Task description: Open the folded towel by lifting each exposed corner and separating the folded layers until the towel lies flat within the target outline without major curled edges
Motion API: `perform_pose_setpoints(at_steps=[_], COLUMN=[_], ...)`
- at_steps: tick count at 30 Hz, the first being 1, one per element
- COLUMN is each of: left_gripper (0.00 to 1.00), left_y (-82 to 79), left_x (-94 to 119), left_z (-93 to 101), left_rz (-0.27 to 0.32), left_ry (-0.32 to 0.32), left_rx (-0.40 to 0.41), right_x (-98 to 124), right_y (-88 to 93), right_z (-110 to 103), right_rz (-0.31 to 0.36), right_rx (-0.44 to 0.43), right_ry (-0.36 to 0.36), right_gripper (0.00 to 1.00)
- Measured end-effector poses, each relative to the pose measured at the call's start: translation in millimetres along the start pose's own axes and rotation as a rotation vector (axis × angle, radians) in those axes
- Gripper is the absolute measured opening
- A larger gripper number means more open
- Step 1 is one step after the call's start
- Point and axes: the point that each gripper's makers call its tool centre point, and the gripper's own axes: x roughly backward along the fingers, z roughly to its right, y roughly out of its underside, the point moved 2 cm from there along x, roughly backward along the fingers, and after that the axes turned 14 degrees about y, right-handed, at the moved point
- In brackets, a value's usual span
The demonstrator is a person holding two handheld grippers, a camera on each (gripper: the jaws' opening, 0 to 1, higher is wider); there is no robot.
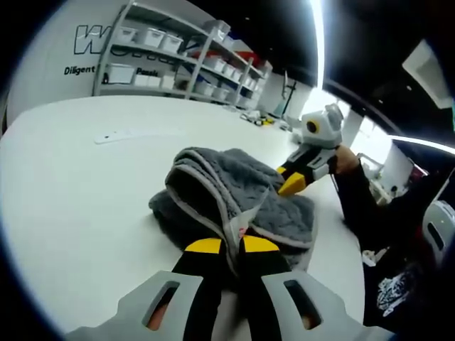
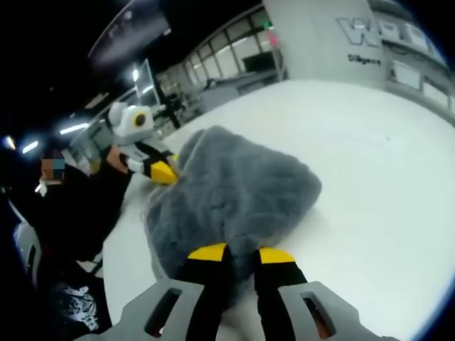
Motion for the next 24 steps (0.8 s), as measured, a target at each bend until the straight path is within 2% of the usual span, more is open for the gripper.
perform_pose_setpoints(at_steps=[13, 17, 19, 21, 22, 24], left_gripper=[0.06, 0.14, 0.34, 0.60, 0.69, 0.85], left_y=[2.0, -0.3, -0.5, -4.5, -8.4, -19.0], left_x=[-2, 0, 1, 3, 5, 11], left_z=[2.8, 1.2, 8.2, 13.1, 12.2, 8.5], left_rz=[0.000, 0.020, 0.032, 0.067, 0.084, 0.129], left_ry=[-0.011, -0.034, 0.007, 0.024, 0.013, -0.045], left_rx=[-0.056, -0.129, -0.183, -0.216, -0.242, -0.283], right_x=[0, 3, 7, 14, 16, 23], right_y=[1.0, -4.1, -8.3, -12.5, -15.4, -29.4], right_z=[-1, 0, 4, 7, 8, 18], right_rz=[0.007, 0.043, 0.096, 0.141, 0.162, 0.265], right_rx=[0.009, 0.025, 0.068, 0.067, 0.058, 0.065], right_ry=[0.004, -0.023, -0.021, -0.027, -0.029, 0.008], right_gripper=[0.12, 0.13, 0.18, 0.25, 0.32, 0.60])
